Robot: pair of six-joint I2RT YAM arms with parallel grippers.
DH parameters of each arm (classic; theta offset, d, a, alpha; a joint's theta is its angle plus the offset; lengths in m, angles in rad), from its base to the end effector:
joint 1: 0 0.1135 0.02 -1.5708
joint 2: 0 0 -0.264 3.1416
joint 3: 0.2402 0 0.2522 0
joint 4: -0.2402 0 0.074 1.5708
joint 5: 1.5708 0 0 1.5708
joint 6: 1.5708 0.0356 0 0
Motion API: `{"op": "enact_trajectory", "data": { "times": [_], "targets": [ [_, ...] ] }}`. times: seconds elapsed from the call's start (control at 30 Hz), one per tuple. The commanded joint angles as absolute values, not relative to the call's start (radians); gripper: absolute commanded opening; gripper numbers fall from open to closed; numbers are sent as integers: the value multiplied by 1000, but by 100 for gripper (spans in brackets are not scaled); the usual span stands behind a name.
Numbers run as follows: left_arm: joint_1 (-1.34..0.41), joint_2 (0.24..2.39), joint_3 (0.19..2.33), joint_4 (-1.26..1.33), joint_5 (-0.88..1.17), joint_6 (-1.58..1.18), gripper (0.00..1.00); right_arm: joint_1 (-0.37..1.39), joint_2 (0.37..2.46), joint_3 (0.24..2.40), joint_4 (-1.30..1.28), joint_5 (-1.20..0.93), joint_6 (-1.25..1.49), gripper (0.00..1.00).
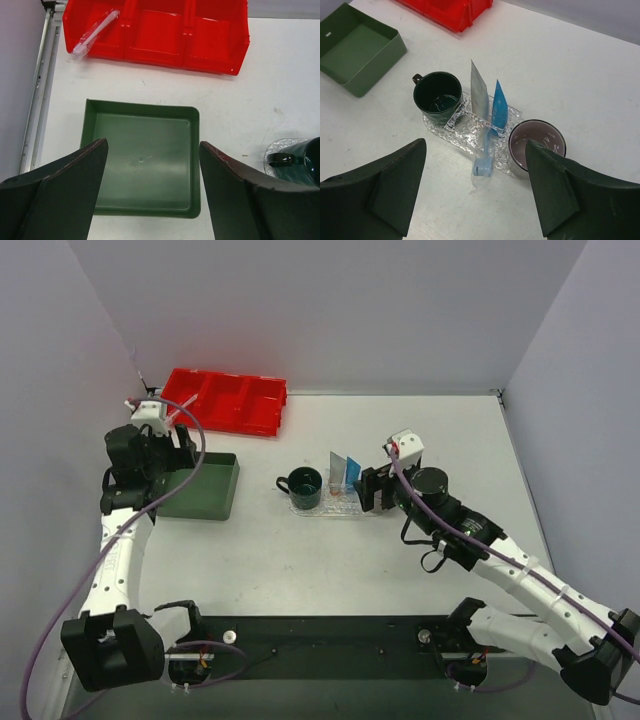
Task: Prepare toiletry sets of a toothbrush and toothpaste on the tray
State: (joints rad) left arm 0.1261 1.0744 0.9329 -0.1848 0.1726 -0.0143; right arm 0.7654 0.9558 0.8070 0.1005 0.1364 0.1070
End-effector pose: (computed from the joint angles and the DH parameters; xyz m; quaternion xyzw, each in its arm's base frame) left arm 0.2474 0.0252 0.3355 -0.0067 0.8111 -0.0375 0.5837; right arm 0.1677 0.1545 0.3469 -0.1890 0.6987 0.2461 0.6446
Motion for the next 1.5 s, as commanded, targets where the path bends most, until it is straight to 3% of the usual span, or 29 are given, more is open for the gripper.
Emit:
{"op": "enact_trajectory", "data": {
  "times": [0.0, 0.27, 0.43, 0.83, 1.1, 1.47],
  "targets": [
    [196, 1176, 1026, -152, 331, 5, 84, 687, 911, 858, -29, 8, 152, 75],
    [233, 1494, 1258, -215, 279, 61, 84, 434, 841, 815, -29, -273, 187, 75],
    [245, 1656, 1379, -241, 207, 107, 84, 344, 804, 784, -23, -313, 192, 74],
    [259, 2051, 1788, -440, 144, 155, 84, 314, 787, 749, -15, -344, 204, 73],
    [259, 2218, 1948, -501, 121, 153, 84, 308, 788, 738, -8, -357, 209, 73],
    [259, 2318, 2049, -523, 91, 144, 84, 296, 805, 724, -8, -376, 218, 65]
  ]
}}
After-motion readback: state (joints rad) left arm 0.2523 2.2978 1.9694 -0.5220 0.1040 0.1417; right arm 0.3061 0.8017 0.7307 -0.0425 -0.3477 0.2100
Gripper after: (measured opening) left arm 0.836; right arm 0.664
